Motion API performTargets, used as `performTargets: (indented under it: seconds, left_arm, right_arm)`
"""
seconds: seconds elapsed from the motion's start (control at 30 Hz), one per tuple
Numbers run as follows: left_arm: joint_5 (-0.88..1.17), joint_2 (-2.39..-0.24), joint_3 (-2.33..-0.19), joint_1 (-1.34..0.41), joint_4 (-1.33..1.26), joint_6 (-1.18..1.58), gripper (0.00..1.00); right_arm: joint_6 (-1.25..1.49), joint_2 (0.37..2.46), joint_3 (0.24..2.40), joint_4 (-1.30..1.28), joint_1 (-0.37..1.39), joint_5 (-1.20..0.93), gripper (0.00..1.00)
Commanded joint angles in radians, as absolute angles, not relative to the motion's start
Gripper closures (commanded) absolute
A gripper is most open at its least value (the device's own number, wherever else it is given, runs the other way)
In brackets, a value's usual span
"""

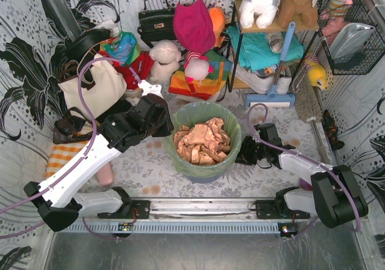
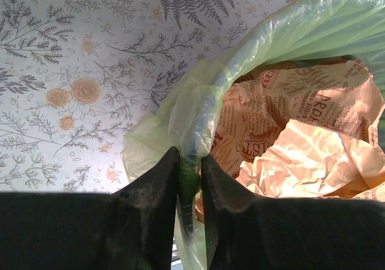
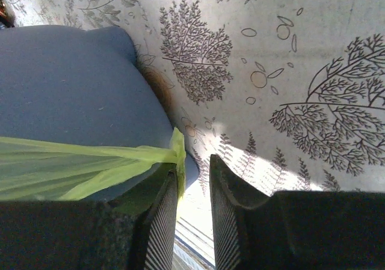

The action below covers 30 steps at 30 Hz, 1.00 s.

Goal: Tie the trash bag

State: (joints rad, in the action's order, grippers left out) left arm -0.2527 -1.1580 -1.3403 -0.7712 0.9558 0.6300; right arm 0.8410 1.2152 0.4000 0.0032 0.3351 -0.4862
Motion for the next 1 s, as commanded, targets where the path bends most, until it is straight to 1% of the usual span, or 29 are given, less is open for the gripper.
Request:
performTargets:
  seconds: [0.0,0.13,0.27,0.4,0.57,0.7,0.8,0.87,0.97]
  left_arm:
    - [-0.239,-1.148,-1.331,-0.765,0.904,0.611,0.71]
    - [-0.245,-1.129,-1.323,-0.764,0.902,0.616,0.71]
    - [-0.272,-1.107,-1.327,-0.764,0.913,0.624,0.69]
    - [-0.346,-1.058,-1.347,-0.764,0.949,0.648,0.60]
    - [-0.456,-0.946,-1.344,-0.764,0.999,0.720,0.59]
    - [-0.532,-0.825,-1.247,-0.764,1.034,0.840,0.56]
    - [-0.555,-0.780,-1.187,-0.764,1.128,0.939,0.54]
    - [-0.545,-0.762,-1.140,-0.764,1.166,0.992,0.54]
    - [-0.469,-0.720,-1.024,-0.764,1.101,1.028,0.54]
  right_arm:
    - [0.835,1.254,0.375,0.071,0.333,-0.503,0.76]
    - [0.843,1.257,0.386,0.072,0.333,-0.503,0.85]
    - [0.824,1.210,0.413,0.007,0.333,-0.463,1.00]
    - [0.811,1.143,0.442,-0.063,0.333,-0.421,1.00]
    - [0.797,1.092,0.475,-0.134,0.333,-0.390,1.00]
    - [0.782,1.079,0.507,-0.188,0.333,-0.382,1.00]
    - [0.775,1.083,0.528,-0.210,0.333,-0.381,1.00]
    - [0.770,1.087,0.541,-0.222,0.333,-0.380,1.00]
    - [0.765,1.092,0.557,-0.233,0.332,-0.379,1.00]
